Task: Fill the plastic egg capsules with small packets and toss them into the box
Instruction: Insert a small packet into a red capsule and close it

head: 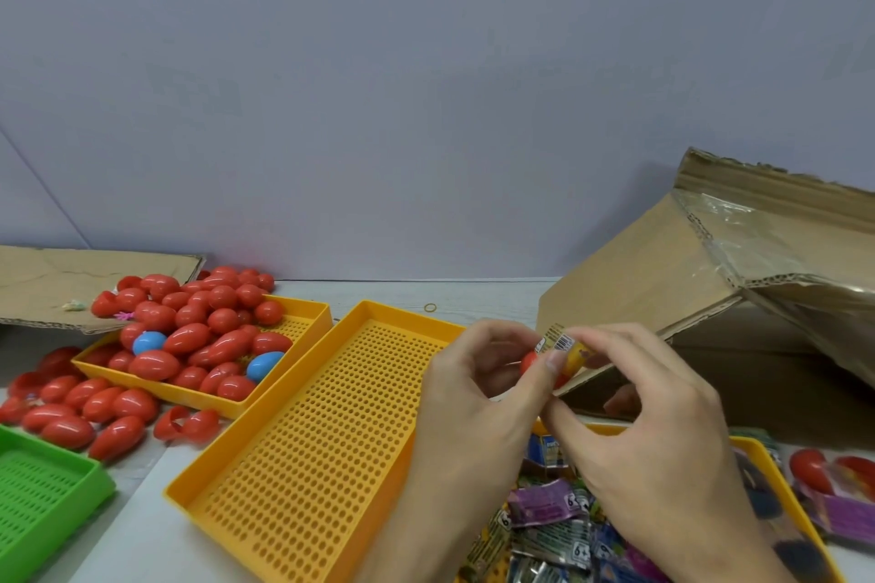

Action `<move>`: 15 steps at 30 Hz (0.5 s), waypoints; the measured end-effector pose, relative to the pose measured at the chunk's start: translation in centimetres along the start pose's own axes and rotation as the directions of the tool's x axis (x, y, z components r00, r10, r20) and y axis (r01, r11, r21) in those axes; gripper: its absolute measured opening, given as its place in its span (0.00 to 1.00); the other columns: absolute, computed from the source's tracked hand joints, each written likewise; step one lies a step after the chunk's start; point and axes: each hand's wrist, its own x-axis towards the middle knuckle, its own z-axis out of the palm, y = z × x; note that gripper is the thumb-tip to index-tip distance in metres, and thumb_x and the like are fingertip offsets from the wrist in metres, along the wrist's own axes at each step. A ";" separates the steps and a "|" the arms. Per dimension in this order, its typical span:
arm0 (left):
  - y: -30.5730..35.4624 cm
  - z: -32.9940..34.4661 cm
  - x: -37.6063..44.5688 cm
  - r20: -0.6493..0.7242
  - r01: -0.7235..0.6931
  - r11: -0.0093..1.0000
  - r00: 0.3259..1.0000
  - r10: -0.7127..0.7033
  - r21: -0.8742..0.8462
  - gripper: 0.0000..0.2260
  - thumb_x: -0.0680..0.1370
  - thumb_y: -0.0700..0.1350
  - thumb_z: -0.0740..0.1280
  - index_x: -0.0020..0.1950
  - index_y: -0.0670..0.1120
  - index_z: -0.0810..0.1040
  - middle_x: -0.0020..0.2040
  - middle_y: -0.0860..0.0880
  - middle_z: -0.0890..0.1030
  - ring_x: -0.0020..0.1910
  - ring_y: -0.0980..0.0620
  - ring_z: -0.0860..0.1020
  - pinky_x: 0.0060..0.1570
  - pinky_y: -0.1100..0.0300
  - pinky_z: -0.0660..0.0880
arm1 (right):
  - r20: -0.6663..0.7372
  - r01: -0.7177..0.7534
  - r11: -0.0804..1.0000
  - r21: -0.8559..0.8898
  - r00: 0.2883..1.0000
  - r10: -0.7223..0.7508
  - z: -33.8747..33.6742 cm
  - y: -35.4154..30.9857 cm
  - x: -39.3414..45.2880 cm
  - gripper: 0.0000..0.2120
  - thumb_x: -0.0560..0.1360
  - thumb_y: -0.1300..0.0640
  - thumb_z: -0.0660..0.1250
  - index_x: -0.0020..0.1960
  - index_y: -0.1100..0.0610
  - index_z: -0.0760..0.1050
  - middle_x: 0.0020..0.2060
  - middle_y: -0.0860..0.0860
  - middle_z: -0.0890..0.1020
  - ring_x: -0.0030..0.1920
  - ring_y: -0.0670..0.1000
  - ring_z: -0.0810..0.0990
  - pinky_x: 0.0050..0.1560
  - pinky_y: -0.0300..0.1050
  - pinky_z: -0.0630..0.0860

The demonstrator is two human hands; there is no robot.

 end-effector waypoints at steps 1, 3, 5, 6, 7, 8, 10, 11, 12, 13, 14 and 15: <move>0.0 0.0 0.0 0.000 0.006 1.000 1.000 -0.006 0.004 0.05 0.74 0.39 0.74 0.48 0.40 0.80 0.44 0.44 0.85 0.45 0.49 0.85 0.49 0.54 0.82 | -0.002 0.005 1.000 0.001 1.000 -0.005 0.0 0.0 0.0 0.19 0.66 0.47 0.74 0.56 0.47 0.79 0.48 0.36 0.77 0.48 0.35 0.75 0.45 0.24 0.69; 0.0 -0.1 0.0 0.005 0.010 1.000 1.000 -0.010 0.027 0.06 0.74 0.39 0.74 0.48 0.41 0.81 0.44 0.44 0.85 0.46 0.49 0.85 0.50 0.52 0.82 | -0.010 0.017 1.000 0.000 1.000 -0.017 -0.1 0.0 -0.1 0.19 0.65 0.48 0.74 0.56 0.47 0.79 0.50 0.35 0.75 0.48 0.33 0.74 0.44 0.24 0.69; 0.0 -0.3 0.0 0.012 0.008 0.998 1.000 -0.009 0.059 0.06 0.74 0.40 0.75 0.48 0.42 0.81 0.44 0.45 0.86 0.46 0.49 0.85 0.51 0.51 0.82 | -0.019 0.020 1.000 -0.012 1.000 -0.020 -0.1 0.0 -0.1 0.20 0.65 0.48 0.75 0.56 0.46 0.79 0.51 0.34 0.74 0.49 0.33 0.73 0.40 0.26 0.69; 0.0 -0.3 0.0 0.016 0.009 0.997 1.000 -0.010 0.073 0.06 0.74 0.41 0.75 0.48 0.42 0.81 0.44 0.45 0.85 0.47 0.49 0.85 0.51 0.50 0.82 | -0.021 0.020 1.000 -0.015 1.000 -0.020 -0.1 0.0 -0.1 0.20 0.64 0.49 0.76 0.56 0.46 0.79 0.52 0.34 0.74 0.49 0.33 0.73 0.40 0.26 0.68; 0.0 -0.4 0.0 0.019 0.010 0.996 1.000 -0.012 0.085 0.06 0.74 0.41 0.75 0.48 0.42 0.81 0.44 0.45 0.85 0.47 0.49 0.85 0.51 0.49 0.82 | -0.022 0.018 1.000 -0.011 1.000 -0.018 -0.1 0.0 -0.1 0.21 0.64 0.50 0.77 0.56 0.46 0.79 0.52 0.34 0.73 0.49 0.33 0.73 0.39 0.26 0.68; -0.1 -0.4 0.0 0.020 0.013 0.995 1.000 -0.015 0.094 0.06 0.74 0.41 0.75 0.48 0.42 0.80 0.44 0.45 0.85 0.46 0.49 0.85 0.51 0.48 0.81 | -0.020 0.018 1.000 -0.001 1.000 -0.018 -0.1 0.1 -0.1 0.21 0.64 0.51 0.78 0.56 0.46 0.80 0.52 0.33 0.73 0.49 0.33 0.73 0.39 0.25 0.69; -0.1 -0.5 -0.1 0.022 0.027 0.995 0.999 -0.030 0.097 0.06 0.75 0.42 0.74 0.49 0.43 0.79 0.44 0.47 0.84 0.46 0.50 0.84 0.49 0.51 0.81 | -0.015 0.018 1.000 0.022 1.000 -0.017 0.0 0.2 -0.2 0.21 0.64 0.54 0.79 0.55 0.47 0.80 0.52 0.33 0.73 0.49 0.32 0.73 0.44 0.22 0.68; -0.1 -0.5 -0.1 0.026 0.041 0.995 0.999 -0.043 0.093 0.06 0.75 0.43 0.73 0.50 0.45 0.79 0.44 0.48 0.83 0.46 0.51 0.83 0.48 0.54 0.81 | -0.010 0.020 0.999 0.032 1.000 -0.020 0.0 0.2 -0.2 0.21 0.64 0.55 0.79 0.55 0.47 0.80 0.52 0.33 0.73 0.49 0.32 0.73 0.45 0.21 0.68; -0.2 -0.5 -0.2 0.039 0.055 0.994 0.998 -0.058 0.092 0.07 0.76 0.44 0.72 0.52 0.47 0.79 0.44 0.49 0.82 0.45 0.52 0.82 0.47 0.55 0.80 | -0.002 0.023 0.999 0.042 1.000 -0.023 0.0 0.2 -0.2 0.22 0.64 0.55 0.79 0.55 0.46 0.79 0.53 0.33 0.73 0.49 0.32 0.73 0.45 0.21 0.68; -0.2 -0.4 -0.2 0.061 0.063 0.993 0.996 -0.069 0.098 0.07 0.77 0.46 0.71 0.54 0.49 0.79 0.45 0.50 0.82 0.46 0.54 0.82 0.47 0.56 0.79 | 0.007 0.025 0.998 0.052 1.000 -0.026 0.0 0.1 -0.2 0.22 0.64 0.55 0.79 0.55 0.44 0.78 0.54 0.32 0.72 0.50 0.32 0.73 0.45 0.22 0.69; -0.1 -0.3 -0.2 0.087 0.063 0.992 0.993 -0.073 0.109 0.07 0.78 0.47 0.70 0.55 0.50 0.79 0.46 0.50 0.82 0.47 0.54 0.82 0.48 0.56 0.80 | 0.014 0.028 0.998 0.060 0.999 -0.029 0.0 0.0 -0.2 0.23 0.64 0.54 0.79 0.55 0.41 0.76 0.54 0.31 0.72 0.50 0.31 0.73 0.45 0.22 0.70; -0.1 -0.2 -0.3 0.112 0.055 0.991 0.991 -0.068 0.120 0.07 0.79 0.47 0.69 0.56 0.50 0.80 0.47 0.49 0.83 0.48 0.54 0.82 0.50 0.57 0.80 | 0.019 0.031 0.997 0.067 0.999 -0.032 0.0 -0.1 -0.2 0.24 0.64 0.54 0.79 0.55 0.40 0.74 0.54 0.31 0.72 0.50 0.32 0.73 0.45 0.22 0.70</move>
